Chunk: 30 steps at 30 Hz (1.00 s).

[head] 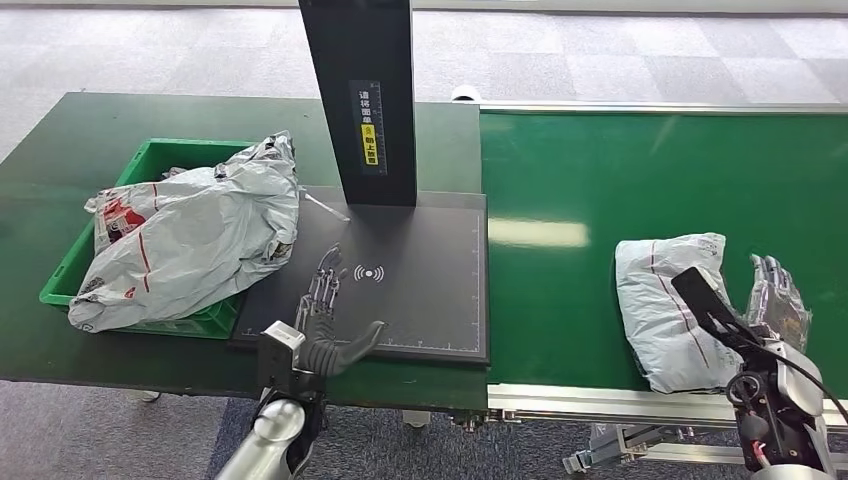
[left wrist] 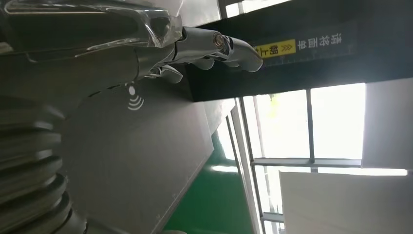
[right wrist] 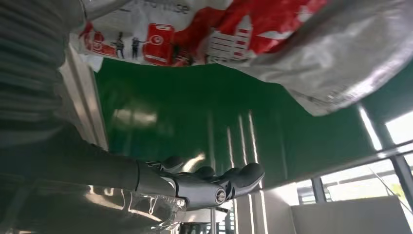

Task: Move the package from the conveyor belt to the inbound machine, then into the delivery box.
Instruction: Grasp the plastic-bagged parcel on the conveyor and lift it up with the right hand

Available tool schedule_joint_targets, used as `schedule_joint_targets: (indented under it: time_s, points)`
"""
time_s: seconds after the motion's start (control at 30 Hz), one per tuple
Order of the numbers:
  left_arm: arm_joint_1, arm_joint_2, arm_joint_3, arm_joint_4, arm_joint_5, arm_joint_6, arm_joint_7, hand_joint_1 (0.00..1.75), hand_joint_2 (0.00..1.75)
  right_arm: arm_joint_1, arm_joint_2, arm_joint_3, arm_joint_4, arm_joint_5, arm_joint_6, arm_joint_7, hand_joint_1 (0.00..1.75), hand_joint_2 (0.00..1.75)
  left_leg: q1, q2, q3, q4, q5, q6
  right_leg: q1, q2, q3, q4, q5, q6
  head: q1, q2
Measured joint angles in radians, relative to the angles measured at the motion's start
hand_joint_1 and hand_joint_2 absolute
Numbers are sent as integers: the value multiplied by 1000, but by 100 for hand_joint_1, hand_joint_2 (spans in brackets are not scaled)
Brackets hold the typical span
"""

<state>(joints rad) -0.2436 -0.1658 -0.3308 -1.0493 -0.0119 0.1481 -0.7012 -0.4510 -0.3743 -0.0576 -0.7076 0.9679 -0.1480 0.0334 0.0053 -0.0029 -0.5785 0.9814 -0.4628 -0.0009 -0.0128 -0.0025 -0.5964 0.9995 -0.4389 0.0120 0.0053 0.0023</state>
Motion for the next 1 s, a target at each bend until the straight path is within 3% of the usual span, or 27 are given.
schedule_joint_targets:
  time_s: [0.1,0.3,0.43,0.47,0.57,0.6,0.7,1.0]
  points:
    - [-1,3,6,0,2,-3,0,0,175,-23,-33,-11,93,7,94,-9,0,175,0,0,0,0,0,0,0,0,0,0,0,0,0,0]
    - [-15,3,8,11,5,-4,0,0,175,-59,-72,-27,226,-49,364,-127,0,175,0,-1,0,0,0,0,0,0,-1,0,0,0,0,0]
    - [-21,2,9,19,5,-5,0,0,175,-64,-87,-28,264,-53,432,-161,0,175,0,0,0,0,0,0,0,0,-1,0,0,0,0,0]
    - [-21,2,9,19,5,-4,0,0,175,-64,-89,-27,270,-49,451,-178,36,175,0,0,0,0,0,0,0,0,-1,0,0,0,0,0]
    - [-21,0,10,20,4,-1,0,0,175,-67,-95,-8,282,-31,499,-257,167,175,0,0,-1,0,0,0,0,0,0,0,0,0,0,0]
    - [-21,0,11,20,4,1,0,0,175,-69,-94,1,285,-27,499,-280,175,175,0,0,-1,0,0,0,0,0,0,0,0,0,0,0]
    - [-18,0,16,17,0,9,0,0,175,-82,-81,31,290,-23,459,-310,175,175,0,1,-1,0,0,0,0,1,0,0,0,0,0,0]
    - [4,3,36,-3,-14,13,0,0,175,-134,-12,69,292,-70,393,-283,175,175,1,3,0,0,0,0,1,2,0,0,0,0,0,0]
